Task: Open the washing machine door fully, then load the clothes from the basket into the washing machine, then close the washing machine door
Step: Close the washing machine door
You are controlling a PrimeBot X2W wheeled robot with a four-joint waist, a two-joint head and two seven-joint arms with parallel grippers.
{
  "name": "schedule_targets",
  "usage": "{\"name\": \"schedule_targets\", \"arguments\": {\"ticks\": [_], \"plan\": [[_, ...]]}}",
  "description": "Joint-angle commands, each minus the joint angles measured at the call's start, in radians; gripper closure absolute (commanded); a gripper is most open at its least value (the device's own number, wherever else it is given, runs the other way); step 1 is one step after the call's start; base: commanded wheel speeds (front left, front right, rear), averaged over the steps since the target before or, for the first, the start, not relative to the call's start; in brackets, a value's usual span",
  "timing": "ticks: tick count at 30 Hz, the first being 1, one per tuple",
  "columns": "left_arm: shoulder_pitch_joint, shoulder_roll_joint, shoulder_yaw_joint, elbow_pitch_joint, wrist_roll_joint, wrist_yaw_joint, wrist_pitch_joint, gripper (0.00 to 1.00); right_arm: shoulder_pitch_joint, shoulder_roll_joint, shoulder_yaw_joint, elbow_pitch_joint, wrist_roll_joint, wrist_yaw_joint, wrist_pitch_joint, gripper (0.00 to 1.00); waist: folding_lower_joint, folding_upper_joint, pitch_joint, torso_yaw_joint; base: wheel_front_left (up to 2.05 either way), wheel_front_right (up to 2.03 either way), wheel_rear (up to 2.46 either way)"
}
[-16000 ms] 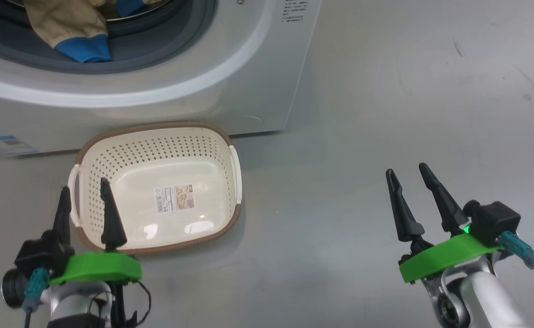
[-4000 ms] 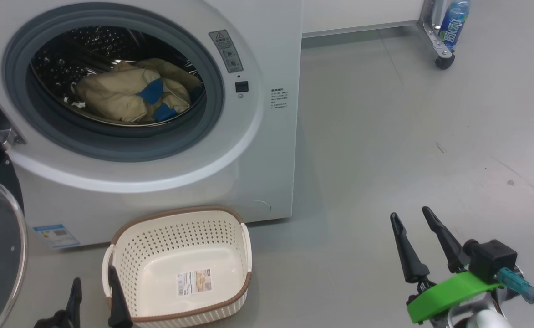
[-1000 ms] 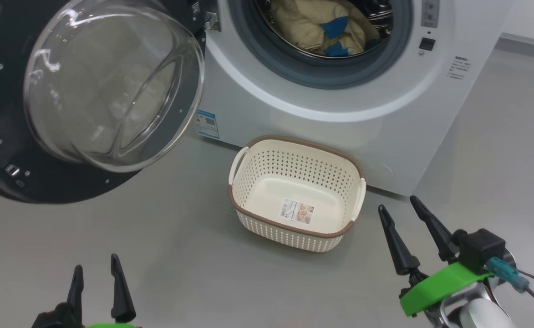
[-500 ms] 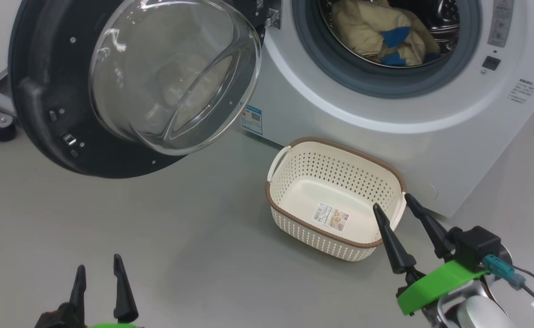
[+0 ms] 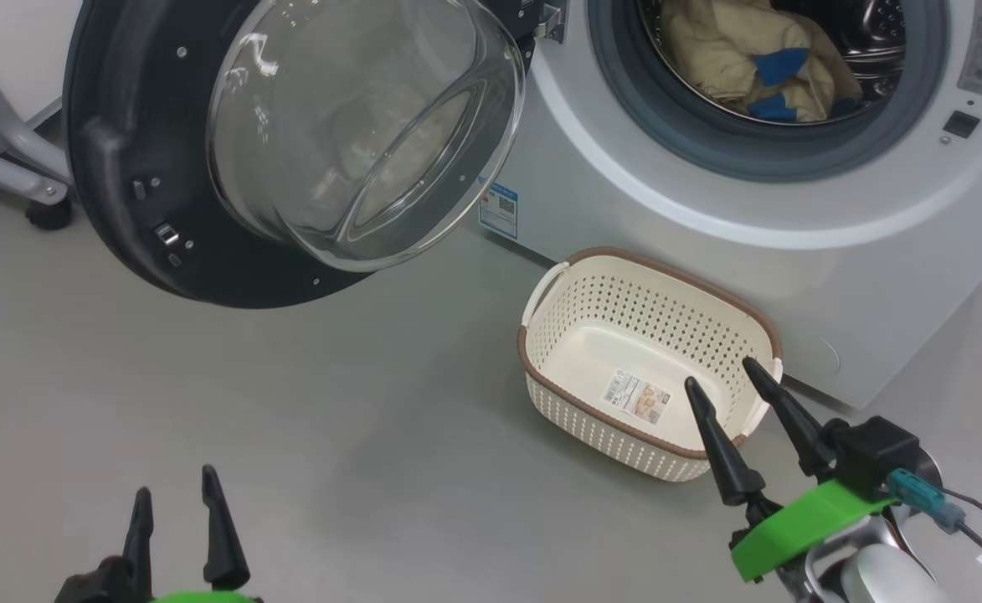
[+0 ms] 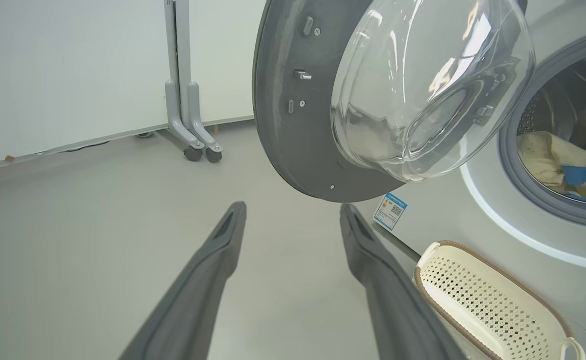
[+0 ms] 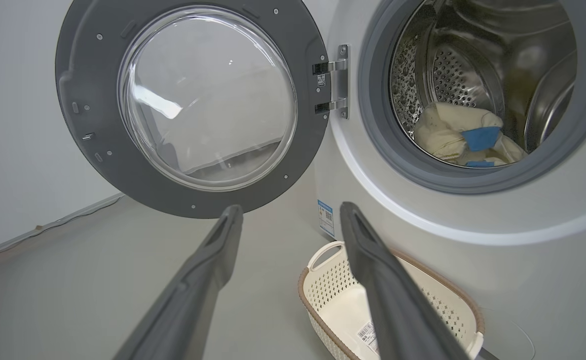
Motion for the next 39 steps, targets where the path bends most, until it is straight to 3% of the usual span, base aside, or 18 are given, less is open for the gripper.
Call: {"name": "schedule_targets", "arguments": {"ticks": [1, 3, 4, 11, 17, 20, 23, 31, 39], "plan": [[-0.029, 0.005, 0.038, -0.039, -0.018, 0.009, -0.011, 0.03, -0.047, -0.021, 0.019, -0.03, -0.001, -0.003, -0.006, 0.0, 0.0, 0.0, 0.001, 0.0, 0.0, 0.0, 0.0], [-0.027, 0.005, 0.051, -0.037, -0.044, 0.012, -0.011, 0.71, -0.048, -0.021, 0.021, -0.03, 0.0, -0.003, -0.006, 0.0, 0.0, 0.0, 0.001, -0.001, 0.0, 0.0, 0.0], [-0.026, 0.005, 0.062, -0.038, -0.055, 0.015, -0.011, 1.0, -0.048, -0.021, 0.021, -0.029, 0.001, -0.003, -0.006, 0.0, 0.0, 0.0, 0.0, -0.001, 0.0, 0.0, 0.0], [-0.033, 0.005, 0.204, -0.044, -0.196, -0.003, -0.011, 1.0, -0.043, -0.015, 0.016, -0.03, 0.0, -0.003, -0.006, 0.0, 0.0, 0.0, 0.0, -0.007, 0.0, 0.0, 0.0], [-0.112, 0.005, 0.463, 0.008, -0.312, -0.107, -0.011, 1.0, -0.041, -0.007, 0.014, -0.029, -0.001, -0.003, -0.006, 0.0, 0.0, 0.0, 0.006, -0.024, 0.0, 0.0, 0.0], [-0.177, 0.038, 0.58, 0.058, -0.357, -0.15, -0.011, 1.0, -0.042, -0.002, 0.013, -0.03, -0.001, -0.003, -0.006, 0.0, 0.0, 0.0, 0.01, -0.035, 0.0, 0.0, 0.0], [-0.255, 0.122, 0.659, 0.137, -0.433, -0.164, 0.01, 1.0, -0.043, 0.001, 0.016, -0.028, -0.001, -0.003, -0.006, 0.0, 0.0, 0.0, 0.015, -0.047, 0.0, 0.0, 0.0], [-0.46, 0.354, 0.773, 0.295, -0.566, -0.103, 0.168, 1.0, -0.06, 0.004, 0.018, -0.024, 0.0, -0.003, -0.006, 0.0, 0.0, 0.0, 0.027, -0.088, 0.0, 0.0, 0.0], [-0.629, 0.472, 0.809, 0.418, -0.64, -0.04, 0.252, 1.0, -0.071, 0.006, 0.023, -0.021, 0.001, -0.003, -0.006, 0.0, 0.0, 0.0, 0.038, -0.136, 0.0, 0.0, 0.0]]}}
